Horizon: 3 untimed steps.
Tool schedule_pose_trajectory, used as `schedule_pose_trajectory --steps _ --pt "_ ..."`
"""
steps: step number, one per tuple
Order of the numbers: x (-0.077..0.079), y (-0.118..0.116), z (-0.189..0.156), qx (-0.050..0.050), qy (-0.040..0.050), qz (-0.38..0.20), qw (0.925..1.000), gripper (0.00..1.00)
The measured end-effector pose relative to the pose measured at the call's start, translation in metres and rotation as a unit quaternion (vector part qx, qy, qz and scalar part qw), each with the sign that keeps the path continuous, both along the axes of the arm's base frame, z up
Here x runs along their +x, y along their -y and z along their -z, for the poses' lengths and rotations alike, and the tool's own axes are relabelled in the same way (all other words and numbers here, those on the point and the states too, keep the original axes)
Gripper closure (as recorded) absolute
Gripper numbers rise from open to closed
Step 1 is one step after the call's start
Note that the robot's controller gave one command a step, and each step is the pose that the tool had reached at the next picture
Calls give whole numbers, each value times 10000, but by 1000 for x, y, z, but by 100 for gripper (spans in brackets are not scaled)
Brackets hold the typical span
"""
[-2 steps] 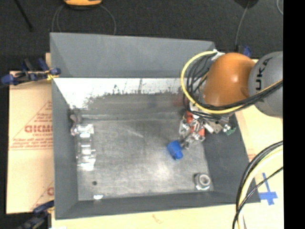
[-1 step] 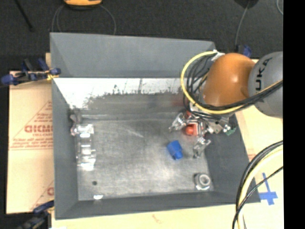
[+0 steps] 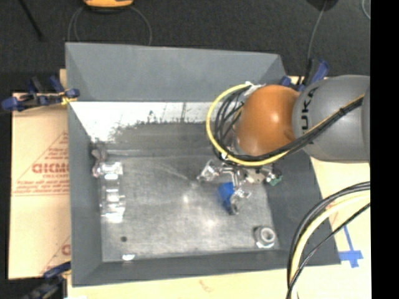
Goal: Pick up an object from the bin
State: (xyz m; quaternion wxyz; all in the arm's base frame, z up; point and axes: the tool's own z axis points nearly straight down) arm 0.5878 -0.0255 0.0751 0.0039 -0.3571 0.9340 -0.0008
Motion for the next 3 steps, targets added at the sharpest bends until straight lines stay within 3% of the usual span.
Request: schedule_pose_trajectory --steps 1,2,3 --pt "15 42 -3 -16 -6 -633 9980 0" --pt "15 41 -4 -8 0 -629 9980 100" --pt "15 41 -3 -5 -7 -623 9981 0"
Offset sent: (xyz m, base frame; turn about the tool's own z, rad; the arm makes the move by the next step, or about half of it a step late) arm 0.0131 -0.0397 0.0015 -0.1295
